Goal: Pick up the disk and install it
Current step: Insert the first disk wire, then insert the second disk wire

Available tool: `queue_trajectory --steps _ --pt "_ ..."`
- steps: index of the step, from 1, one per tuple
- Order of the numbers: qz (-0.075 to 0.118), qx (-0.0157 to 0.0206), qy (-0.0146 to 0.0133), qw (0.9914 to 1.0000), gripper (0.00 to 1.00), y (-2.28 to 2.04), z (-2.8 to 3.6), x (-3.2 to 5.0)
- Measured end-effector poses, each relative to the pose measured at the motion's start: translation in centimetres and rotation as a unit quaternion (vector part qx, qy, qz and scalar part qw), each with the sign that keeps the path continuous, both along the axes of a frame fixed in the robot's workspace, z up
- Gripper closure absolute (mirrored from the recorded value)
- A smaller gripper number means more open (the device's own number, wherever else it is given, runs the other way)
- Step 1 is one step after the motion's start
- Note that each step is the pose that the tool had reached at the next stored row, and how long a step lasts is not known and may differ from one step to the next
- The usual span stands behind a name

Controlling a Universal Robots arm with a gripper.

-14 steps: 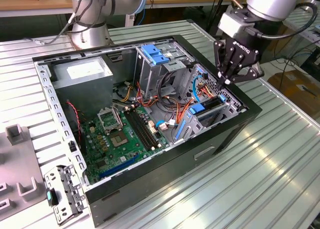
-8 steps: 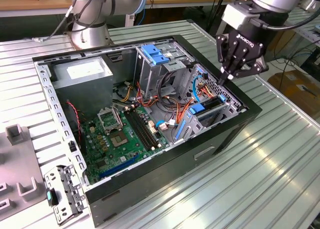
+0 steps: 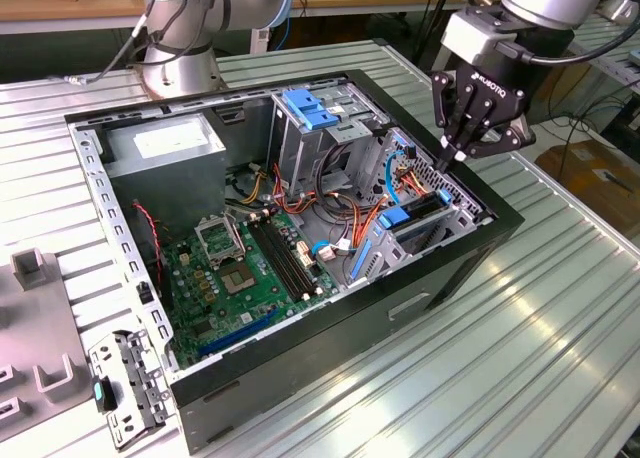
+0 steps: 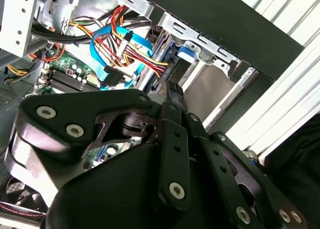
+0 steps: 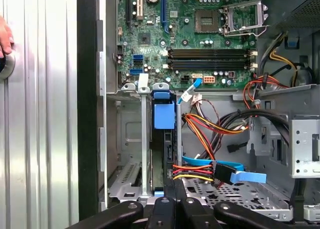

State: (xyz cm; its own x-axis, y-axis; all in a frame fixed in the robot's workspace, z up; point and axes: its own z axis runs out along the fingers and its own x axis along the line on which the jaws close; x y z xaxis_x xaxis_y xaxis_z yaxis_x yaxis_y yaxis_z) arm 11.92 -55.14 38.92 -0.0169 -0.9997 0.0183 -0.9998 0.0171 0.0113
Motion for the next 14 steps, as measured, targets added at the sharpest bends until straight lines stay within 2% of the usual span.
queue_trajectory --steps 9,14 --pt "0.0 0.0035 0.0 0.99999 0.89 0.0 0.0 0.0" --pt "0.0 0.004 0.0 0.99999 0.89 0.0 0.0 -0.14"
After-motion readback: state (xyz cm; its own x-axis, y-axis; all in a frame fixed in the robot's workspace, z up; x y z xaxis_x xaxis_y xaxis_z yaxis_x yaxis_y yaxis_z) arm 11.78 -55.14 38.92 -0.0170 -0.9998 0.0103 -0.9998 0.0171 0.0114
